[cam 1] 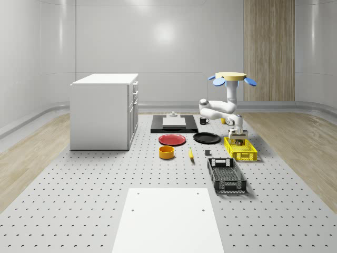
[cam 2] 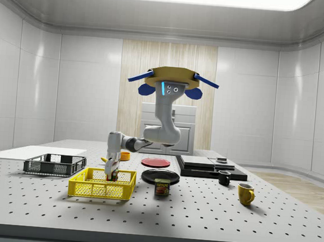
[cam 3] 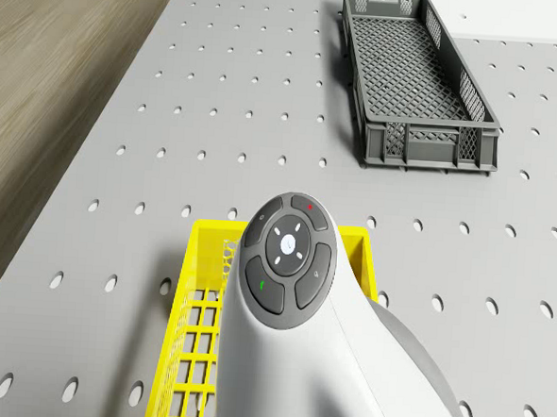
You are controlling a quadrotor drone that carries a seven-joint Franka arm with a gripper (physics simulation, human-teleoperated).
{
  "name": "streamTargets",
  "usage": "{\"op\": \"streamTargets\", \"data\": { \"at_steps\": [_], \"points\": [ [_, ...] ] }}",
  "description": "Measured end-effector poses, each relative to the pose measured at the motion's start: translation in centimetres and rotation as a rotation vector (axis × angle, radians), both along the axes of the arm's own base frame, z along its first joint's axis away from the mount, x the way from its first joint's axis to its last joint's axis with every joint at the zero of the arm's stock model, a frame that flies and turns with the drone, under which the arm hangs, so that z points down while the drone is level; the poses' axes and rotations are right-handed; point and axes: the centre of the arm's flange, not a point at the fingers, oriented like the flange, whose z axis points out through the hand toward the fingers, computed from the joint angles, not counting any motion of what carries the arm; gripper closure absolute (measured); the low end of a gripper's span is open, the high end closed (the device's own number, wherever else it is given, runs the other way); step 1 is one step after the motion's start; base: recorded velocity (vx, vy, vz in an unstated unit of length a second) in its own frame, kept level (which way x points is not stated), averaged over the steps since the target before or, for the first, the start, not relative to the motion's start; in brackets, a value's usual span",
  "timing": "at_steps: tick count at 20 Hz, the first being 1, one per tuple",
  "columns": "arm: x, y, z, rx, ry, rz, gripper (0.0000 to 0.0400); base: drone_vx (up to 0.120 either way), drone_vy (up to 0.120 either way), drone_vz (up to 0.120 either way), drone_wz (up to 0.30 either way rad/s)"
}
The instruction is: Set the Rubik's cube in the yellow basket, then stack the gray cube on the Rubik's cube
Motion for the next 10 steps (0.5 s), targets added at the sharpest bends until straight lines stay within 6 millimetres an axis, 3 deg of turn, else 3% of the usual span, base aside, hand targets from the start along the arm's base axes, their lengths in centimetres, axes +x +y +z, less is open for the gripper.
{"op": "streamTargets", "data": {
  "at_steps": [9, 10],
  "points": [
    [0.0, 0.0, 3.1, 0.0, 0.0, 0.0, 0.008, 0.0, 0.0, 0.0, 0.0],
    [0.0, 0.0, 3.2, -0.001, 0.0, 0.0, 0.006, 0.0, 0.0, 0.0, 0.0]
  ]
}}
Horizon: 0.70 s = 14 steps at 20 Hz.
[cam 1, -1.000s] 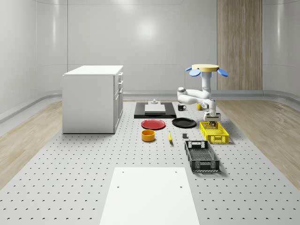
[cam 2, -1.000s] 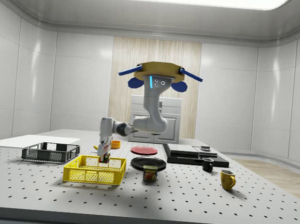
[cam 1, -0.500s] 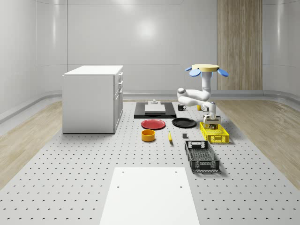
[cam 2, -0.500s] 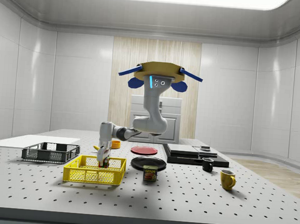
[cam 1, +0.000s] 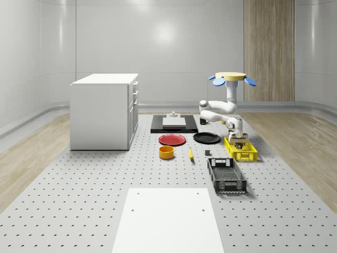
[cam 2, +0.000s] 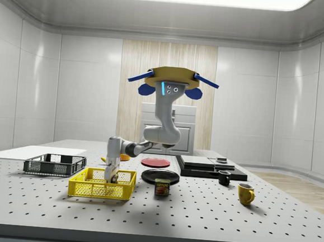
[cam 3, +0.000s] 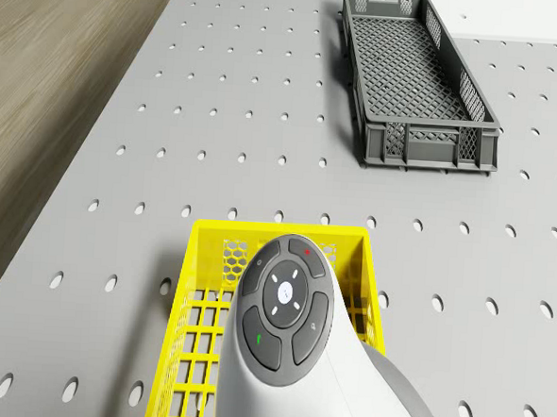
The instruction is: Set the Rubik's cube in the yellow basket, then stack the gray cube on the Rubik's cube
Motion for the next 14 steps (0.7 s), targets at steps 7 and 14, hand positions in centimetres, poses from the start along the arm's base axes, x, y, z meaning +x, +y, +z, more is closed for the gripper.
{"op": "streamTargets", "data": {
  "at_steps": [7, 14],
  "points": [
    [0.0, -0.01, 0.56, -0.004, 0.002, 0.0, 0.001, 0.0, 0.0, 0.023, 0.0],
    [0.0, -0.01, -0.11, -0.006, 0.002, 0.0, 0.0002, 0.0, 0.0, 0.12, 0.0]
  ]
}}
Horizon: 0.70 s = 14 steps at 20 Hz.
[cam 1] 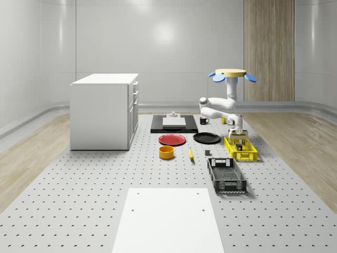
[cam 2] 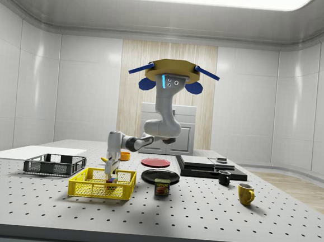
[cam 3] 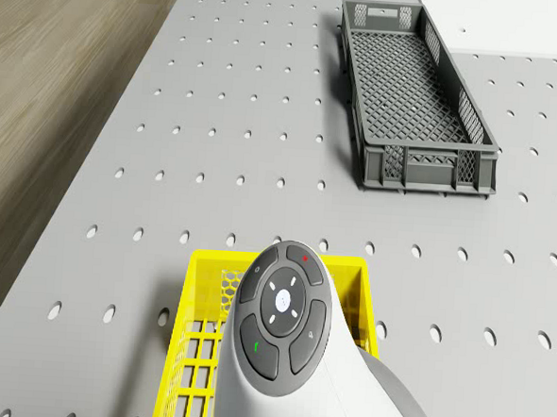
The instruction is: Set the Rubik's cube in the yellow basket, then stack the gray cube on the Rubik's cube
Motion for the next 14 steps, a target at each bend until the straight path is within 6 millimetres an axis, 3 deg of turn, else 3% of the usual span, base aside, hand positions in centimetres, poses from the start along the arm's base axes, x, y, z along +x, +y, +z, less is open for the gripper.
{"op": "streamTargets", "data": {
  "at_steps": [3, 5, 14],
  "points": [
    [0.0, 0.0, -1.1, 0.0, 0.0, 0.0, 0.0001, 0.0, 0.0, 0.12, 0.0],
    [0.0, 0.0, -1.8, 0.0, 0.0, 0.0, 0.0001, 0.08, -0.12, 0.12, 0.0],
    [0.0, 0.0, -3.0, 0.0, 0.0, 0.0, 0.0, 0.12, -0.12, 0.004, 0.0]
  ]
}}
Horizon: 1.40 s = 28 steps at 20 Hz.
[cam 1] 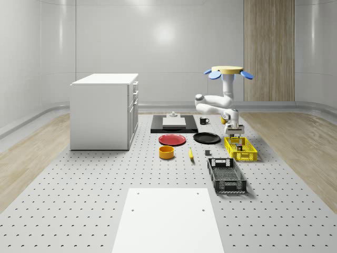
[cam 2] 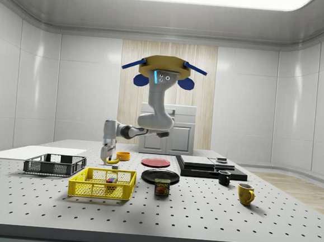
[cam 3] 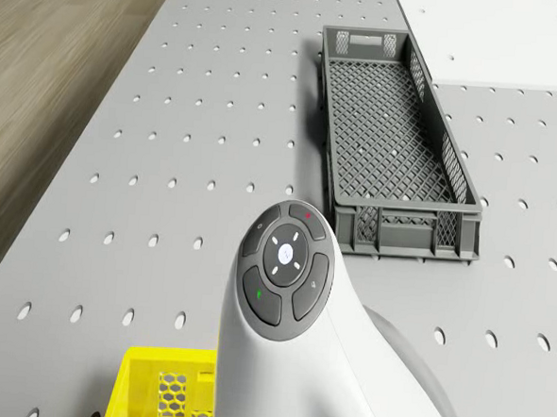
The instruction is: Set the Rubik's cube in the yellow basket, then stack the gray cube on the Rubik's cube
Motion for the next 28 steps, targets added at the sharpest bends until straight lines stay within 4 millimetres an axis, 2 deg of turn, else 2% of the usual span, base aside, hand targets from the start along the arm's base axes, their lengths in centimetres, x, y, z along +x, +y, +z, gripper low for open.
{"op": "streamTargets", "data": {
  "at_steps": [4, 7, 17, 22, 28],
  "points": [
    [0.0, 0.0, -0.12, 0.0, 0.0, 0.0, 0.0, 0.04, -0.12, 0.0, 0.0],
    [0.0, 0.0, -0.16, 0.0, 0.0, 0.0, 0.0, 0.12, -0.12, 0.0, 0.0],
    [0.0, 0.0, -0.2, 0.0, 0.0, 0.0, 0.0, 0.0, -0.12, 0.0, 0.0],
    [0.0, 0.0, -0.2, 0.0, 0.0, 0.0, 0.0, -0.088, -0.12, 0.0, 0.0],
    [0.0, 0.0, -0.2, 0.0, 0.0, 0.0, 0.0, 0.0, -0.12, -0.107, 0.0]
  ]
}}
